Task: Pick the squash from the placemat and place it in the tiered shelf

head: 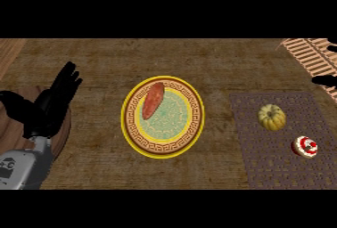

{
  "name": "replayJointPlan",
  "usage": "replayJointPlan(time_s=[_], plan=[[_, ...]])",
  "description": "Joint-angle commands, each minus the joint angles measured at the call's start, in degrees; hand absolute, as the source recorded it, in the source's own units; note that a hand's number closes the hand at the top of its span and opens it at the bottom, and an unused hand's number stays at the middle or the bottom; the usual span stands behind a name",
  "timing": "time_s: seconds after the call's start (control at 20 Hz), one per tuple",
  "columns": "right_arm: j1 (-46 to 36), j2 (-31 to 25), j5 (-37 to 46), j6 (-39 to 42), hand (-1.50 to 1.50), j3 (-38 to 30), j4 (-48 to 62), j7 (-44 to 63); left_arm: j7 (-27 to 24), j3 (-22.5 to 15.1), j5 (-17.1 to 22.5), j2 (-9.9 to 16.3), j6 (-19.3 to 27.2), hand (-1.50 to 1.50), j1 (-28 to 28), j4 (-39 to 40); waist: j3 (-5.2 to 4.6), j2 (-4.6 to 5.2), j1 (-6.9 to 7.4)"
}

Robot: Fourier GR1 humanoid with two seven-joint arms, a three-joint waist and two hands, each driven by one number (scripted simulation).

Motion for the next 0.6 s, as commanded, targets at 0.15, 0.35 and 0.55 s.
replayJointPlan(time_s=[0.15,0.35,0.55], plan=[[-6.6,-7.5,3.1,14.8,-1.50,12.9,-2.4,17.8,1.1,-0.2,-0.3,-0.3,-0.2,0.00,-1.3,0.1,-0.21,-0.22,0.94],[-10.3,-13.5,14.7,21.4,-1.50,22.8,-5.8,20.4,1.4,-0.4,-0.3,-0.2,-0.6,0.00,-2.8,-0.1,-0.28,0.15,2.54],[-15.4,-10.2,21.4,24.0,-1.50,29.6,-5.9,24.7,1.0,-0.6,-0.7,-1.0,-0.7,0.00,-2.4,1.2,-0.07,0.24,1.90]])
